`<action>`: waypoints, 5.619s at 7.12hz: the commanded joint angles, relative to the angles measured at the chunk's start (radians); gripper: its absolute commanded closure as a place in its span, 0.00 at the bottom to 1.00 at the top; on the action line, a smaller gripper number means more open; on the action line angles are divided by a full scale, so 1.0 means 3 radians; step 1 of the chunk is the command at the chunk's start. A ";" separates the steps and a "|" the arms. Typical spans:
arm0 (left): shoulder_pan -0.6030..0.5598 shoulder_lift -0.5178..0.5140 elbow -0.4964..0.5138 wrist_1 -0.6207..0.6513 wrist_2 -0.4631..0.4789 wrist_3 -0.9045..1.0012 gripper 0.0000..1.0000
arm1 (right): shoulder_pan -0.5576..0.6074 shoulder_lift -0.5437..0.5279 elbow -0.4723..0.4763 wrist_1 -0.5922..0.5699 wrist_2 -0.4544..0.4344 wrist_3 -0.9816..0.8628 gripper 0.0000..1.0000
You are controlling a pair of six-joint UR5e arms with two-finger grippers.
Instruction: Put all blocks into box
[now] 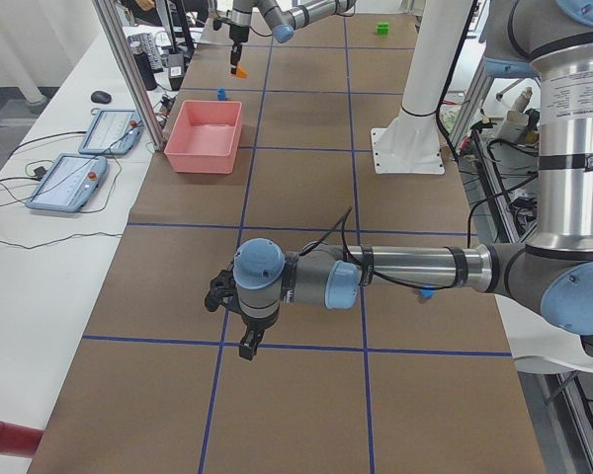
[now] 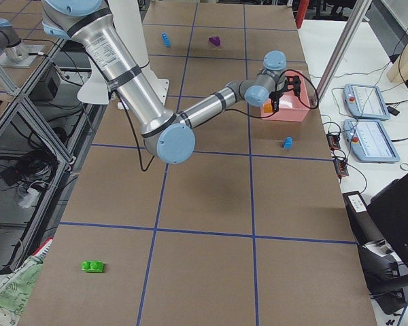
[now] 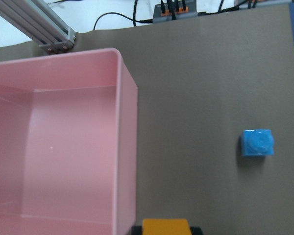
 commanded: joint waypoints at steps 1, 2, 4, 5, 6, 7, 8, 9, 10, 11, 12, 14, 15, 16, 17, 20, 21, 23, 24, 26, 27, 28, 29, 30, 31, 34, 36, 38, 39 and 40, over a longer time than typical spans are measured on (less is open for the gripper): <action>0.0005 0.0000 0.0019 -0.0003 0.0000 0.0000 0.00 | -0.0090 0.0789 -0.0830 -0.0231 -0.0267 0.0072 1.00; 0.0015 -0.0005 0.0024 -0.0003 0.0000 0.0000 0.00 | -0.0151 0.1054 -0.1188 -0.0231 -0.0295 0.0073 1.00; 0.0046 -0.0005 0.0024 -0.0003 0.0000 0.0000 0.00 | -0.0422 0.1388 -0.1727 -0.0211 -0.0727 0.0073 1.00; 0.0071 -0.0005 0.0024 -0.0003 0.0000 -0.0005 0.00 | -0.0509 0.1496 -0.1901 -0.0211 -0.0816 0.0067 1.00; 0.0092 -0.0015 0.0024 -0.0008 -0.0005 0.0000 0.00 | -0.0642 0.1532 -0.2024 -0.0211 -0.1105 0.0067 1.00; 0.0092 -0.0015 0.0024 -0.0089 0.0000 -0.0005 0.00 | -0.0658 0.1532 -0.2046 -0.0206 -0.1143 0.0067 1.00; 0.0092 -0.0015 0.0024 -0.0121 0.0000 -0.0010 0.00 | -0.0658 0.1532 -0.2046 -0.0211 -0.1149 0.0072 0.96; 0.0092 -0.0015 0.0024 -0.0121 0.0000 -0.0015 0.00 | -0.0653 0.1522 -0.2046 -0.0211 -0.1159 0.0073 0.36; 0.0092 -0.0031 0.0009 -0.0141 0.0000 -0.0015 0.00 | -0.0653 0.1532 -0.2041 -0.0211 -0.1159 0.0073 0.02; 0.0148 -0.0157 0.0019 -0.0450 0.0000 -0.0025 0.00 | -0.0648 0.1527 -0.2041 -0.0211 -0.1159 0.0067 0.02; 0.0184 -0.0189 0.0055 -0.0636 0.0000 -0.0056 0.00 | -0.0587 0.1532 -0.2020 -0.0211 -0.1124 0.0027 0.01; 0.0220 -0.0195 0.0142 -0.0800 -0.0309 -0.0434 0.00 | -0.0368 0.1522 -0.1964 -0.0256 -0.0782 -0.0264 0.01; 0.0230 -0.0179 0.0132 -0.1095 -0.0418 -0.0450 0.00 | -0.0220 0.1467 -0.1868 -0.0338 -0.0497 -0.0412 0.01; 0.0326 0.0023 0.0111 -0.1427 -0.0576 -0.0460 0.00 | -0.0107 0.1289 -0.1411 -0.0794 -0.0398 -0.0651 0.01; 0.0525 0.0046 0.0050 -0.1556 -0.0603 -0.0602 0.00 | 0.0015 0.1115 -0.0916 -0.1335 -0.0326 -0.1033 0.01; 0.1362 0.0244 -0.0506 -0.1573 -0.0075 -0.1375 0.00 | 0.0236 0.0400 0.0002 -0.1581 -0.0055 -0.1348 0.01; 0.1674 0.0311 -0.0578 -0.1619 0.0323 -0.1386 0.00 | 0.0247 0.0195 0.0222 -0.1581 -0.0055 -0.1384 0.01; 0.2191 0.0357 -0.0574 -0.1614 0.0820 -0.1365 0.00 | 0.0287 -0.0270 0.0728 -0.1581 0.0001 -0.1440 0.01; 0.2345 0.0388 -0.0544 -0.1609 0.0899 -0.1365 0.00 | 0.0404 -0.0434 0.0812 -0.1566 0.0209 -0.1598 0.01; 0.2520 0.0424 -0.0503 -0.1599 0.0900 -0.1355 0.01 | 0.0523 -0.0665 0.0950 -0.1555 0.0431 -0.1737 0.01; 0.2556 0.0384 -0.0452 -0.1599 0.0900 -0.1355 0.10 | 0.0523 -0.0666 0.0951 -0.1561 0.0426 -0.1733 0.01; 0.2572 0.0313 -0.0401 -0.1599 0.0900 -0.1355 0.24 | 0.0523 -0.0671 0.0956 -0.1556 0.0421 -0.1732 0.01; 0.2577 0.0231 -0.0360 -0.1594 0.0900 -0.1355 0.26 | 0.0518 -0.0671 0.0951 -0.1555 0.0396 -0.1732 0.01; 0.2577 0.0174 -0.0288 -0.1594 0.0900 -0.1355 0.31 | 0.0518 -0.0666 0.0951 -0.1555 0.0395 -0.1732 0.01; 0.2572 0.0164 -0.0262 -0.1594 0.0900 -0.1355 0.45 | 0.0518 -0.0666 0.0951 -0.1555 0.0395 -0.1727 0.01; 0.2562 0.0179 -0.0318 -0.1594 0.0854 -0.1401 1.00 | 0.0513 -0.0676 0.0930 -0.1550 0.0390 -0.1702 0.01; 0.2541 0.0169 -0.0506 -0.1588 0.0849 -0.1832 1.00 | 0.0508 -0.0671 0.0849 -0.1540 0.0385 -0.1727 0.01; 0.2445 0.0082 -0.0920 -0.1578 0.0859 -0.2802 1.00 | 0.0482 -0.0636 0.0742 -0.1530 0.0385 -0.1712 0.01; 0.2444 -0.0257 -0.0957 -0.1553 0.0859 -0.3475 1.00 | 0.0457 -0.0615 0.0700 -0.1525 0.0365 -0.1712 0.01; 0.2449 -0.0777 -0.0937 -0.1391 0.0859 -0.4120 1.00 | 0.0446 -0.0605 0.0644 -0.1444 0.0360 -0.1702 0.01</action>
